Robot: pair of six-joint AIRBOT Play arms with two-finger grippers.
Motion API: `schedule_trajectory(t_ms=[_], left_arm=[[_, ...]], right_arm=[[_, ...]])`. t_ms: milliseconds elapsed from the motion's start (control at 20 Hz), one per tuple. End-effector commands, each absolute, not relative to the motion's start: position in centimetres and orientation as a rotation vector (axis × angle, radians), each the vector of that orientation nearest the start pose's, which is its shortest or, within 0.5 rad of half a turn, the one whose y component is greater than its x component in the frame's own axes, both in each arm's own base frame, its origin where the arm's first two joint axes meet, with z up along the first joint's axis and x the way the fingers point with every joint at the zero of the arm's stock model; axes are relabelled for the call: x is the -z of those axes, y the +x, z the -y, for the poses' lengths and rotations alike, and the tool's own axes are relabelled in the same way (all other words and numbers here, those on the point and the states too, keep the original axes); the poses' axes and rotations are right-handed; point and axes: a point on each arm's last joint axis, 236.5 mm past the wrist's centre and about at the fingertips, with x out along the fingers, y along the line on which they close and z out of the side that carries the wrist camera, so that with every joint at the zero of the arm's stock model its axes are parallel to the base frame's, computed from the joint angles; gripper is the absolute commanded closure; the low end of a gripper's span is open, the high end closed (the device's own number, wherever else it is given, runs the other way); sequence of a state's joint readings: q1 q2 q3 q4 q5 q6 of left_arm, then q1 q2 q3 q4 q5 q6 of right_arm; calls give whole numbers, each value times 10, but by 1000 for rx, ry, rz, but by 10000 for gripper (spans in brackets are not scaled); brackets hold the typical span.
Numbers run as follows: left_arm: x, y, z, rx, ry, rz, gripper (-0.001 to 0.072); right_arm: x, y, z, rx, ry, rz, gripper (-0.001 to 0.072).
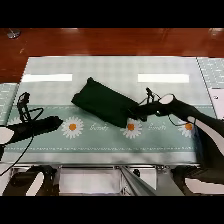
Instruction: Fold the shirts.
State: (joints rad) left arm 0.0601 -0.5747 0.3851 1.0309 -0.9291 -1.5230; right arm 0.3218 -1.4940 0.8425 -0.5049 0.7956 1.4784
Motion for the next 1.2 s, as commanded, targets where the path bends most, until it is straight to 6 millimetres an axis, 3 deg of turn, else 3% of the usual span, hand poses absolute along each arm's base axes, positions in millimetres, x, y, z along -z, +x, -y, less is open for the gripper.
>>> schedule_trajectory(t_ms=[0, 100, 250, 400, 500, 600, 800, 900, 1050, 1150], left_arm=[[19, 245, 85, 183, -527, -1064, 673], [19, 245, 85, 183, -527, -1064, 674], [19, 244, 85, 184, -527, -1066, 673], [21, 240, 87, 191, -527, -1087, 673], [22, 236, 88, 197, -526, -1104, 673], [23, 235, 89, 200, -526, -1112, 673], [23, 235, 89, 200, -526, -1112, 673], [23, 235, 89, 199, -526, -1111, 673], [22, 235, 90, 203, -533, -1110, 673], [21, 235, 90, 205, -535, -1109, 673]], right_arm=[[35, 360, -298, -613, 755, -1394, 688], [-24, 392, -294, -686, 645, -1300, 688], [-106, 413, -269, -728, 439, -1212, 688], [-162, 440, -198, -535, 327, -1140, 688], [-188, 442, -138, -389, 303, -1126, 687], [-203, 431, -86, -267, 347, -1127, 688], [-225, 394, -4, -85, 426, -1128, 688], [-225, 362, 37, 47, 443, -1184, 688], [-240, 325, 84, 244, 472, -1114, 687], [-236, 283, 118, 424, 486, -1108, 687]])
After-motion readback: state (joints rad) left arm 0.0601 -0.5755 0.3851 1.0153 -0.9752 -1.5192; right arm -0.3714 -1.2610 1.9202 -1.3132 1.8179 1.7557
